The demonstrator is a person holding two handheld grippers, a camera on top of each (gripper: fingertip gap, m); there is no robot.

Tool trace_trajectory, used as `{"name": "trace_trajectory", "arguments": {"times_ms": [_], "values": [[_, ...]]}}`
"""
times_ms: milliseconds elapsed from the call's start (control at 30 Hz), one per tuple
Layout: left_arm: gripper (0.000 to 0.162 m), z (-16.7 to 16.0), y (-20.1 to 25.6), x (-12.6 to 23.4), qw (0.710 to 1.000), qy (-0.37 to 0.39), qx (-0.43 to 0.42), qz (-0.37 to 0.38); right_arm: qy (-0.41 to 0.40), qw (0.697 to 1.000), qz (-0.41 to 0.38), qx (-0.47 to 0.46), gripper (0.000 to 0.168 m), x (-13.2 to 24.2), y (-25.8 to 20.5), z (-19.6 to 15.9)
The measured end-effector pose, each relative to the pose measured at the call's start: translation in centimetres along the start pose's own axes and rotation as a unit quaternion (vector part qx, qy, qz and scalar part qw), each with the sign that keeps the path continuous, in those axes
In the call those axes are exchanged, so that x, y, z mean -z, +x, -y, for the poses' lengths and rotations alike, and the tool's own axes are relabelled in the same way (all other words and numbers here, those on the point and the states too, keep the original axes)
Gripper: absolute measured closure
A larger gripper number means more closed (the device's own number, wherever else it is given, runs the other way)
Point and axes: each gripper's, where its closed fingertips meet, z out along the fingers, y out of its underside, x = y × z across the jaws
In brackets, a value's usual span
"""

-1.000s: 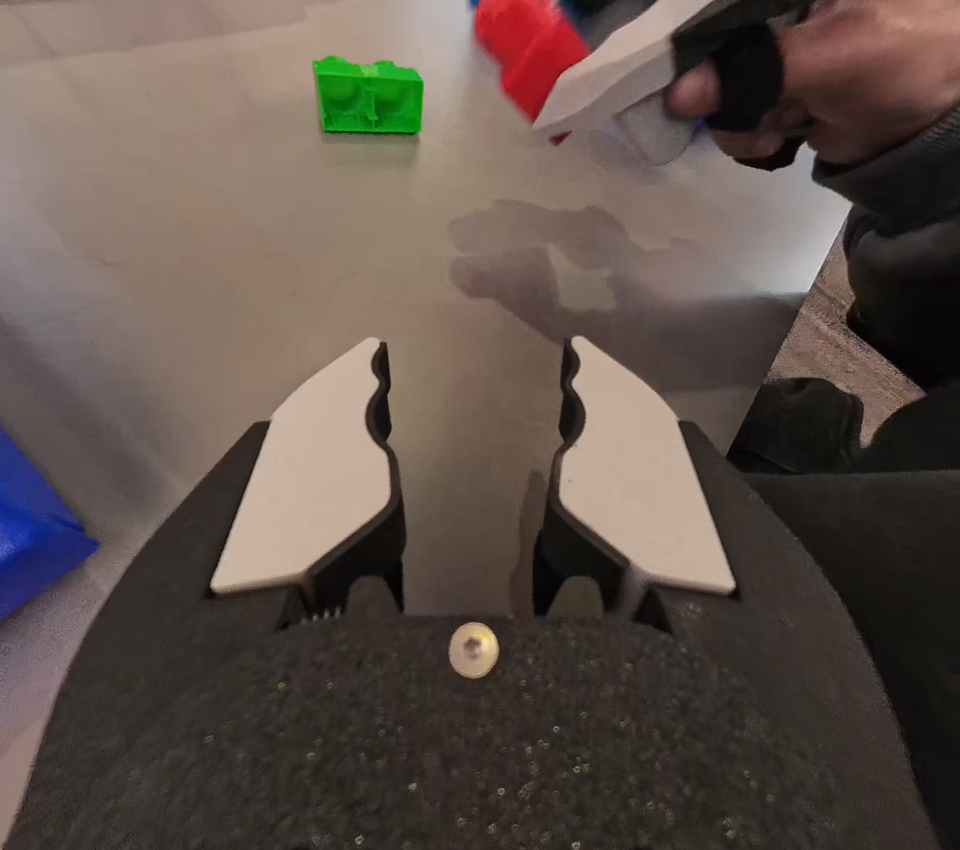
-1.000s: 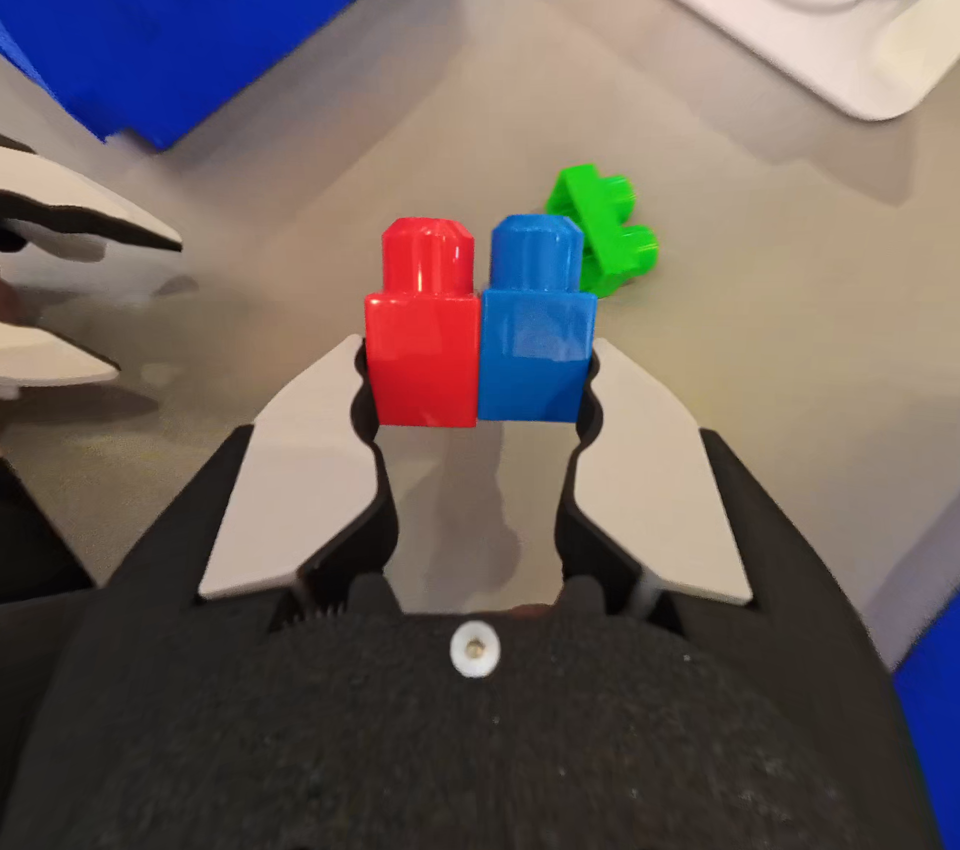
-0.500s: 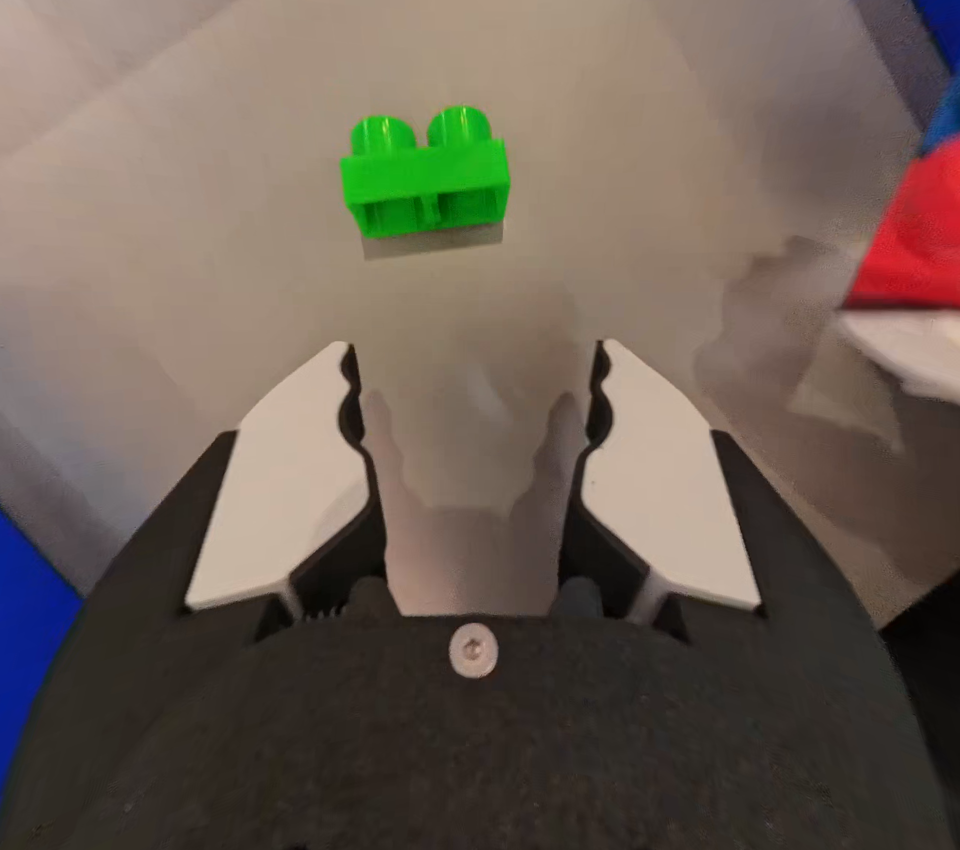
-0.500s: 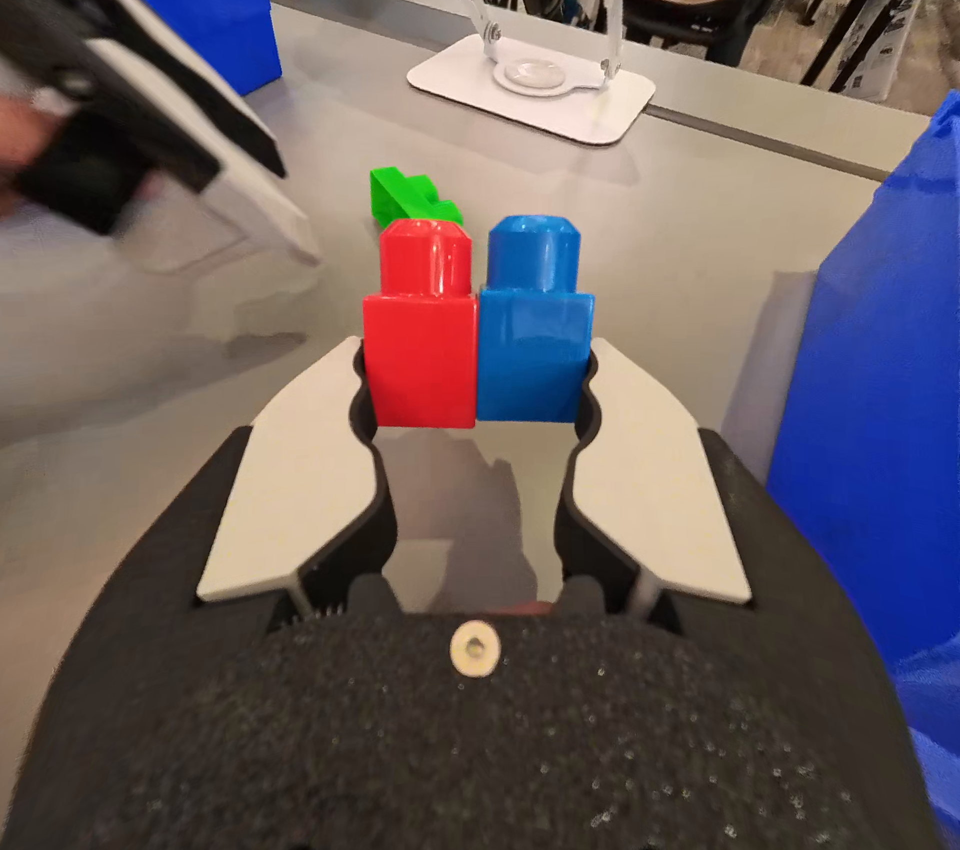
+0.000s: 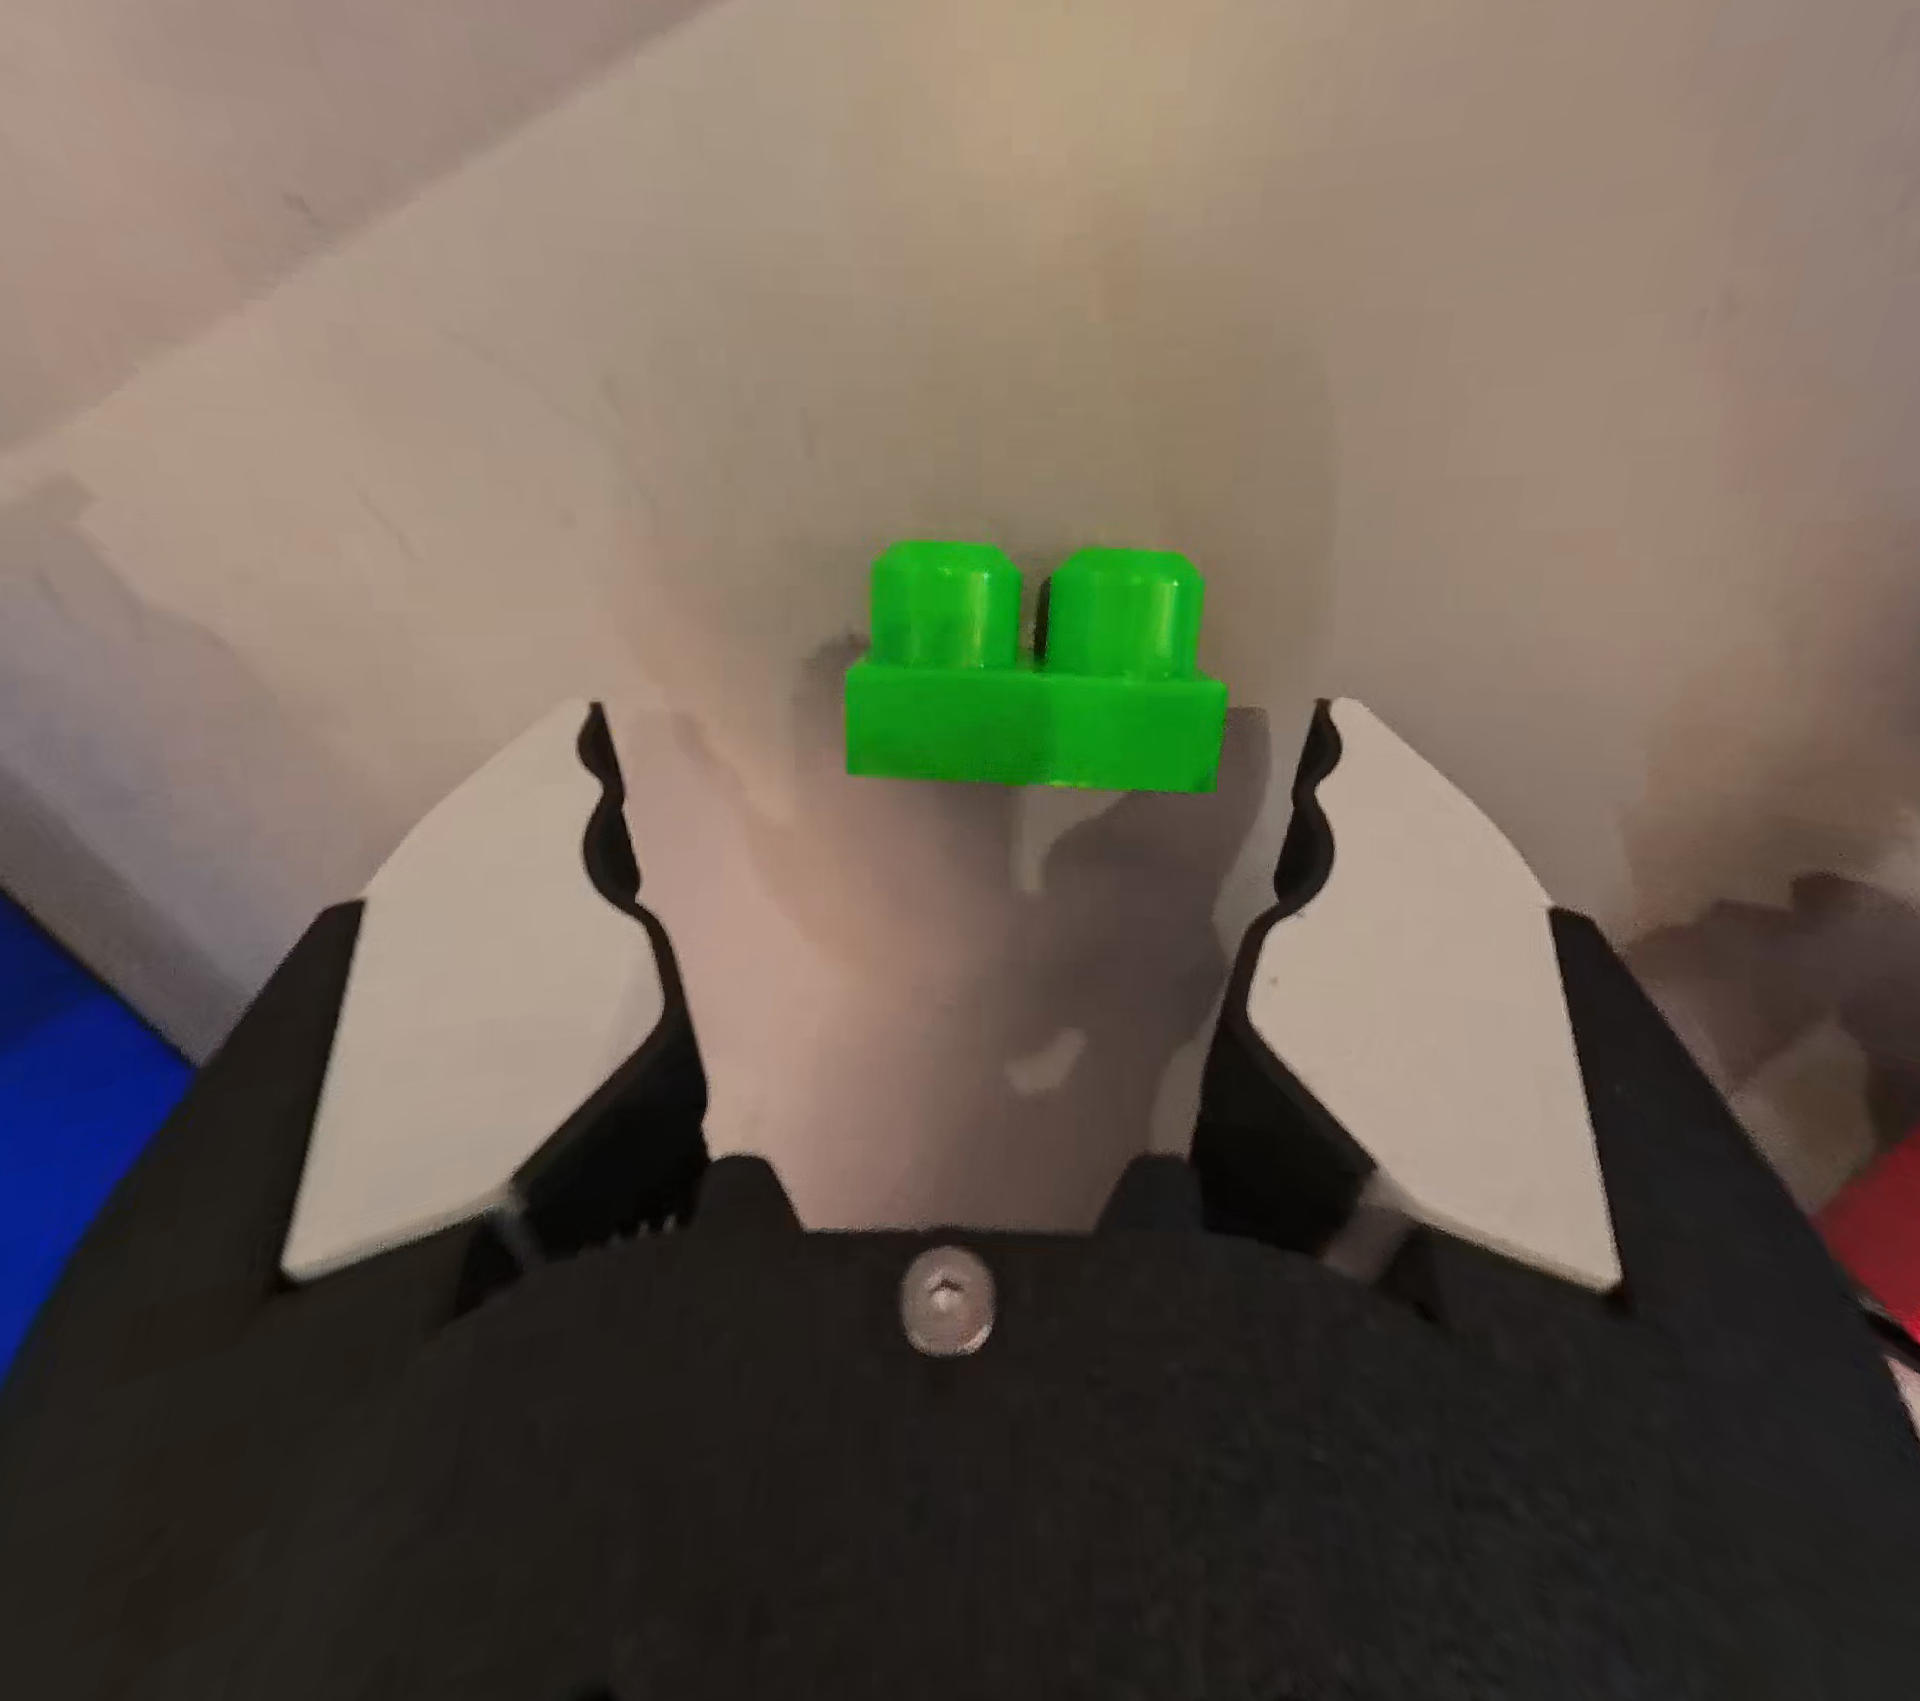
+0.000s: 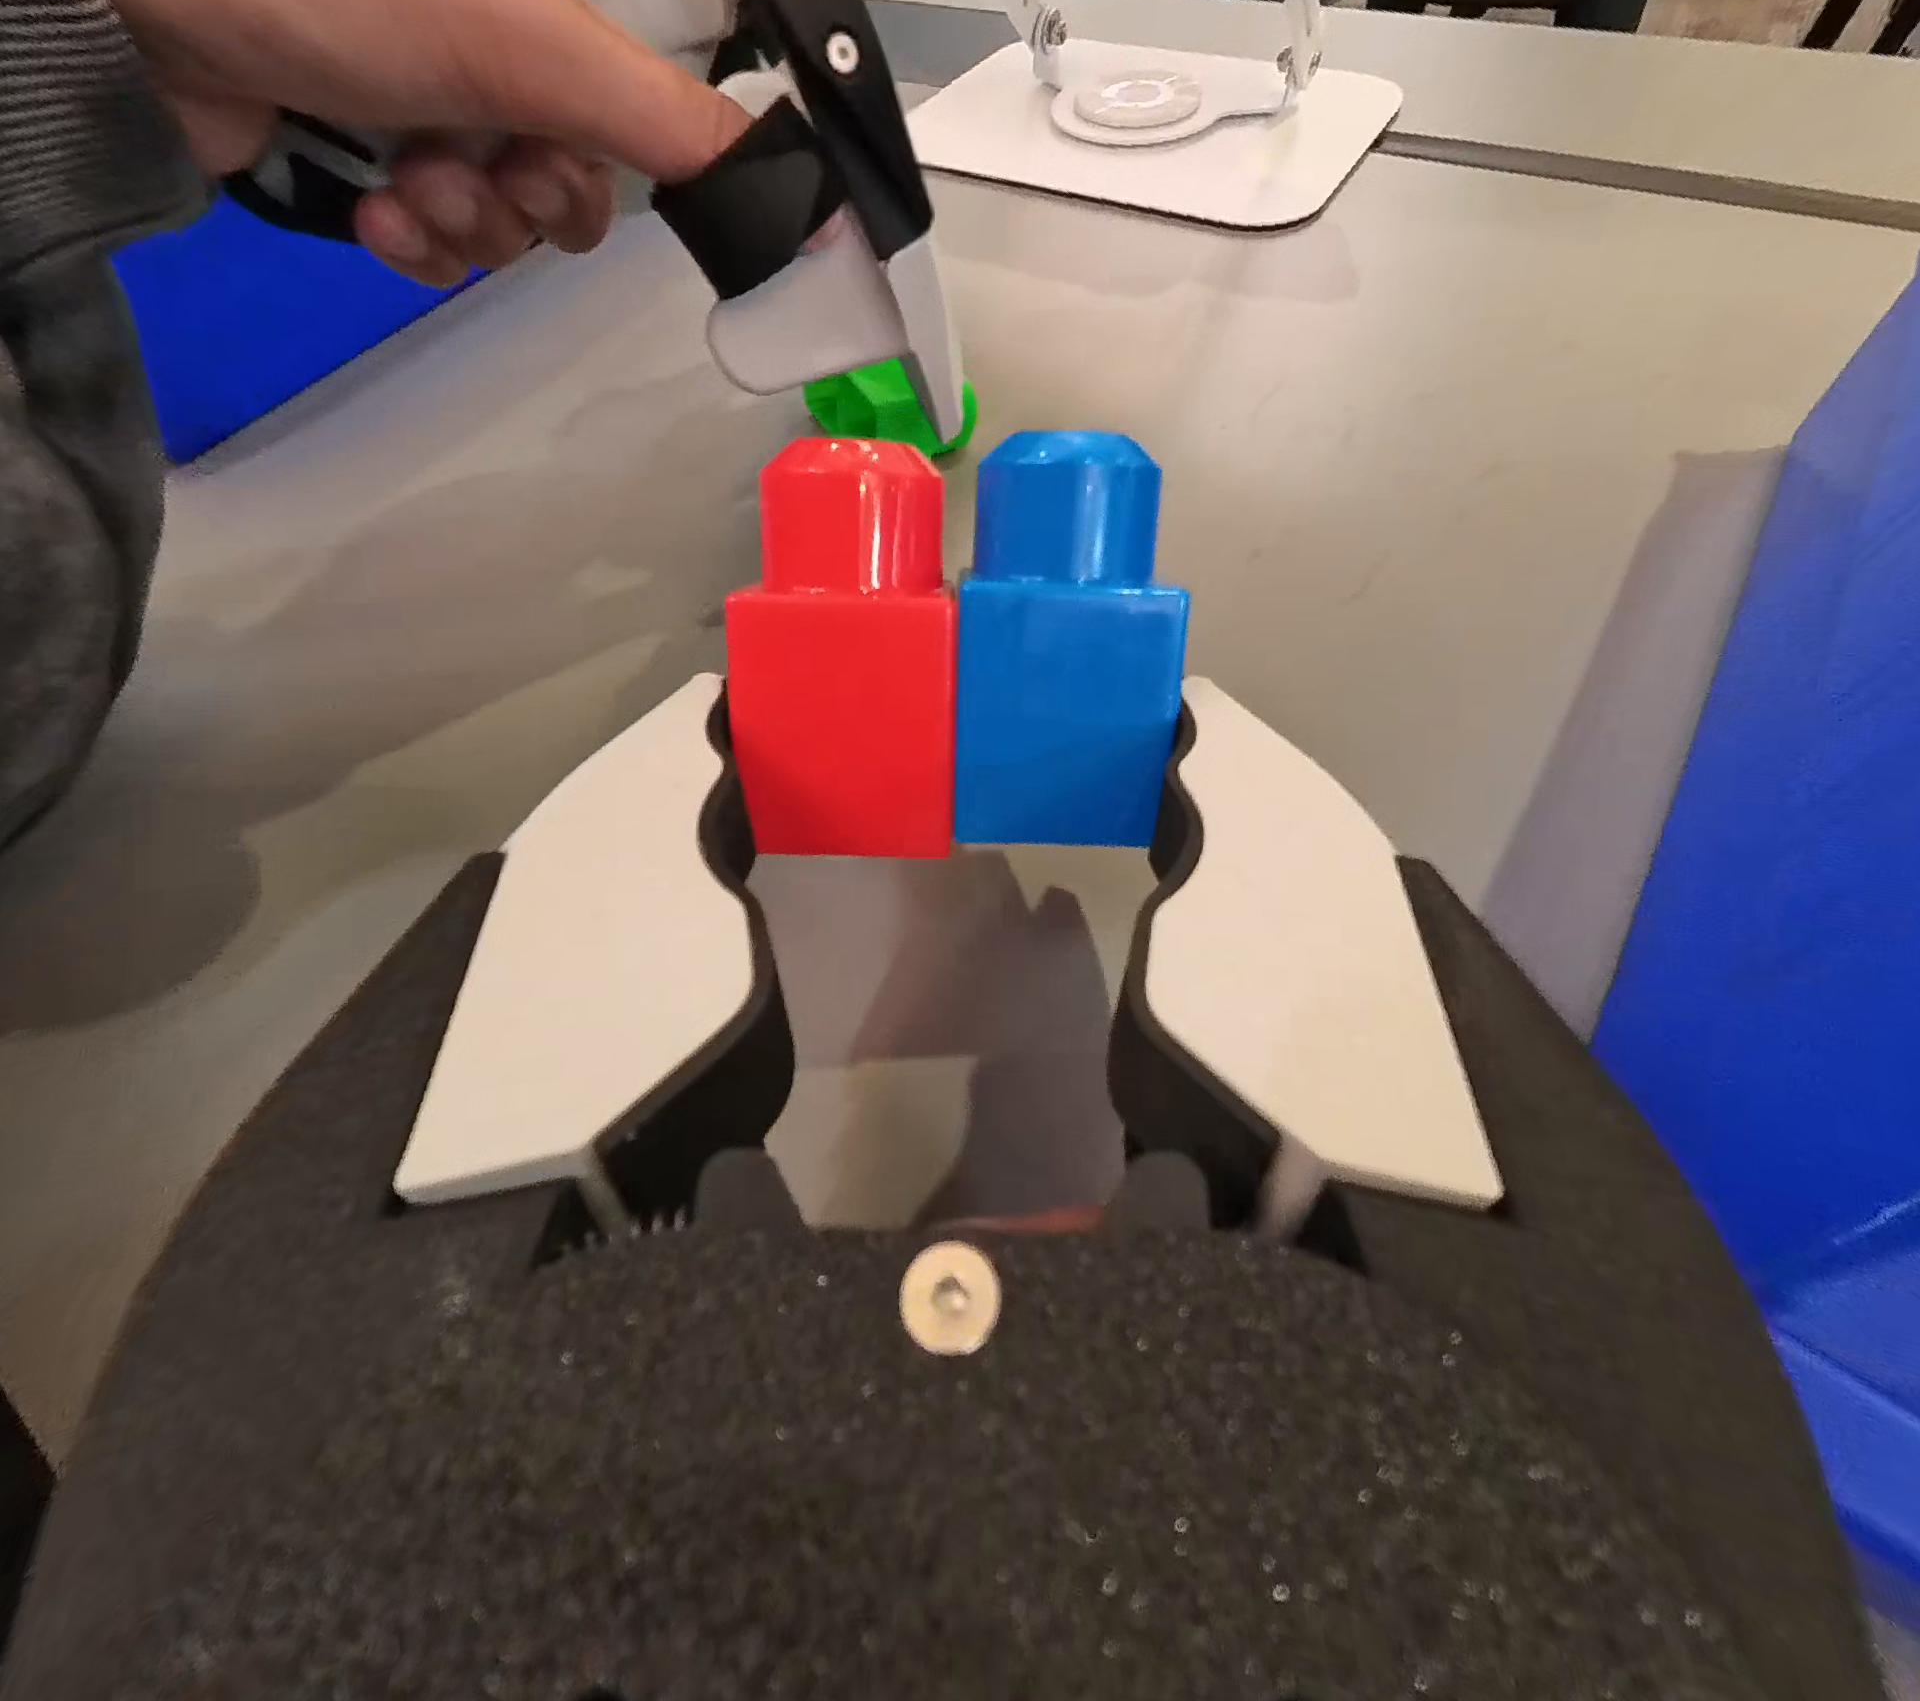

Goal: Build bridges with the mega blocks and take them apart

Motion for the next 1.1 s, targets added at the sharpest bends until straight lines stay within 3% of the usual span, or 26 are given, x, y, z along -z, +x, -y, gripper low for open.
{"name": "trace_trajectory", "arguments": {"times_ms": [100,133,167,333,467,533,633,733,833,867,967,1100], "values": [[0.043,0.4,0.8,-1.0,1.000,-0.021,0.002,-0.021,-0.004,1.000,0.003,0.000,0.092,0.0,-0.1,-0.1],[0.057,0.3,1.1,-1.4,0.999,-0.034,-0.005,-0.028,-0.004,1.000,0.004,0.002,0.092,0.0,-0.2,-0.1],[0.087,0.0,1.5,-1.7,0.998,-0.046,-0.017,-0.034,-0.005,1.000,0.004,0.003,0.092,0.0,-0.2,-0.2],[0.087,-0.2,1.2,-1.3,0.998,-0.026,-0.034,-0.045,-0.005,1.000,0.009,-0.003,0.092,0.1,-0.3,-0.2],[0.087,0.4,3.0,2.0,0.975,0.076,-0.035,-0.207,-0.013,1.000,0.024,-0.006,0.092,-0.1,-0.6,-0.4],[0.087,0.9,4.4,5.2,0.932,0.153,-0.052,-0.323,-0.009,0.998,0.053,-0.014,0.092,-0.2,-1.3,-0.2],[0.087,0.3,6.0,10.9,0.832,0.250,-0.085,-0.487,0.025,0.982,0.176,-0.068,0.092,-0.6,-4.6,1.8],[0.087,-0.2,5.8,16.6,0.720,0.337,-0.096,-0.599,0.071,0.950,0.282,-0.112,0.092,-1.1,-7.4,5.7],[0.087,-0.3,4.7,21.3,0.630,0.400,-0.097,-0.659,0.103,0.930,0.337,-0.101,0.092,-2.6,-9.1,9.1],[0.087,-0.4,4.4,22.4,0.611,0.411,-0.100,-0.669,0.112,0.926,0.348,-0.093,0.092,-3.3,-9.4,10.3],[0.087,-0.5,3.9,23.4,0.610,0.444,-0.123,-0.645,0.153,0.906,0.383,-0.099,0.092,-4.2,-10.2,14.2],[0.087,-0.9,2.4,24.6,0.581,0.480,-0.117,-0.647,0.155,0.908,0.383,-0.072,0.092,-5.0,-11.7,15.9]]}}
